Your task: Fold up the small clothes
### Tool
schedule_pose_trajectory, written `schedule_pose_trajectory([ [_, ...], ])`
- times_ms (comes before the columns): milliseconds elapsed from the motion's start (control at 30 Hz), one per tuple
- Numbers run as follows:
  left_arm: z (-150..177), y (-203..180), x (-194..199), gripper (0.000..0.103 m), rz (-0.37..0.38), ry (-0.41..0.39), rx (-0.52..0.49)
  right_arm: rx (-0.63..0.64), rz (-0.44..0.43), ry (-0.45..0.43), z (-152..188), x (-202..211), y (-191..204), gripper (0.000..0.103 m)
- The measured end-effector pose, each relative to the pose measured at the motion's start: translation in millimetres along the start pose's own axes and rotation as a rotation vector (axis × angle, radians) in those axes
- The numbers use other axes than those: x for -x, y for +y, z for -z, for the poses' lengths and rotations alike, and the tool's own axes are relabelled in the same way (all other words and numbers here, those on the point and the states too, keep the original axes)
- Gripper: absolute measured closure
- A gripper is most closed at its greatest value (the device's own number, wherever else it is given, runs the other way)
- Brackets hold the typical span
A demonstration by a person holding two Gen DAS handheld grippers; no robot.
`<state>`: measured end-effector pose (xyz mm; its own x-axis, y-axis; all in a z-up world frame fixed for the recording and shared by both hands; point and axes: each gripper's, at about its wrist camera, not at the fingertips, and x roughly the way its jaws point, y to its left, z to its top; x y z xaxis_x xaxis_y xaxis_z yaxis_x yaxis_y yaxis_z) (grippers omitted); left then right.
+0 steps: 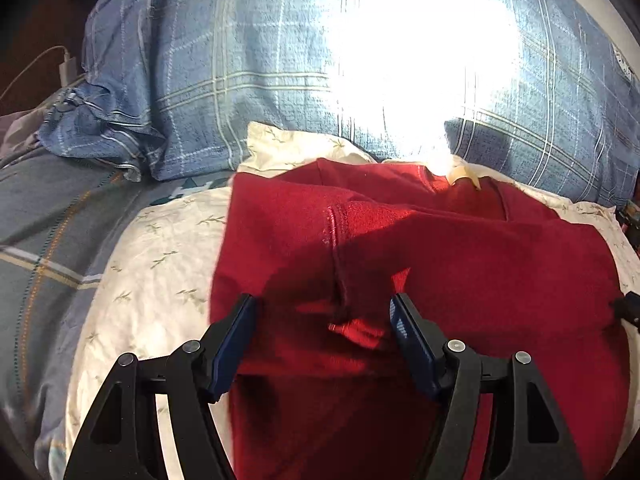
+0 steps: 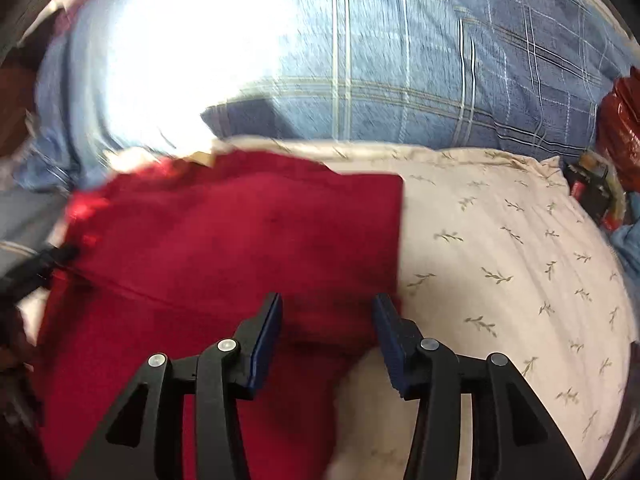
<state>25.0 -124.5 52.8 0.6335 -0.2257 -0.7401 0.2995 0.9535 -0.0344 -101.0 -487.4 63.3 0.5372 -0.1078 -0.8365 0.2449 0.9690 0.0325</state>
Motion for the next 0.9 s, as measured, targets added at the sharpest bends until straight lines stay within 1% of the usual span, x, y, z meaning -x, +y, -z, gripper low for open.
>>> schedule_pose_trajectory([
  [67, 4, 1, 11, 0.034, -0.009, -0.006, 0.003, 0.008, -0.009, 0.002, 4, 10, 5, 0.053],
  [167, 9, 1, 27, 0.034, -0.02, -0.002, 0.001, 0.021, -0.02, 0.005, 21, 22, 9, 0.053],
  [233, 16, 2, 39, 0.034, -0.017, 0.005, 0.0, 0.0, -0.05, 0.026, 36, 27, 6, 0.053],
  [300, 26, 8, 52, 0.034, -0.005, 0.011, 0.008, -0.019, -0.074, 0.044, 49, 34, 2, 0.052],
  [367, 39, 16, 65, 0.034, 0.007, 0.024, 0.017, -0.018, -0.087, 0.058, 62, 41, -3, 0.047],
  [467, 57, 27, 83, 0.034, 0.011, 0.046, 0.022, -0.027, -0.085, 0.062, 78, 50, -11, 0.046],
  [600, 80, 39, 100, 0.034, 0.023, 0.077, 0.043, -0.067, -0.13, 0.08, 97, 54, -22, 0.046],
  [667, 89, 42, 108, 0.034, 0.023, 0.087, 0.054, -0.083, -0.138, 0.101, 104, 52, -22, 0.046],
  [767, 100, 45, 118, 0.034, 0.027, 0.094, 0.063, -0.073, -0.163, 0.106, 114, 54, -15, 0.046],
  [833, 107, 44, 123, 0.034, 0.023, 0.1, 0.063, -0.04, -0.179, 0.11, 120, 55, -7, 0.046],
  [900, 113, 45, 128, 0.034, 0.014, 0.106, 0.067, -0.008, -0.178, 0.112, 126, 56, 2, 0.046],
])
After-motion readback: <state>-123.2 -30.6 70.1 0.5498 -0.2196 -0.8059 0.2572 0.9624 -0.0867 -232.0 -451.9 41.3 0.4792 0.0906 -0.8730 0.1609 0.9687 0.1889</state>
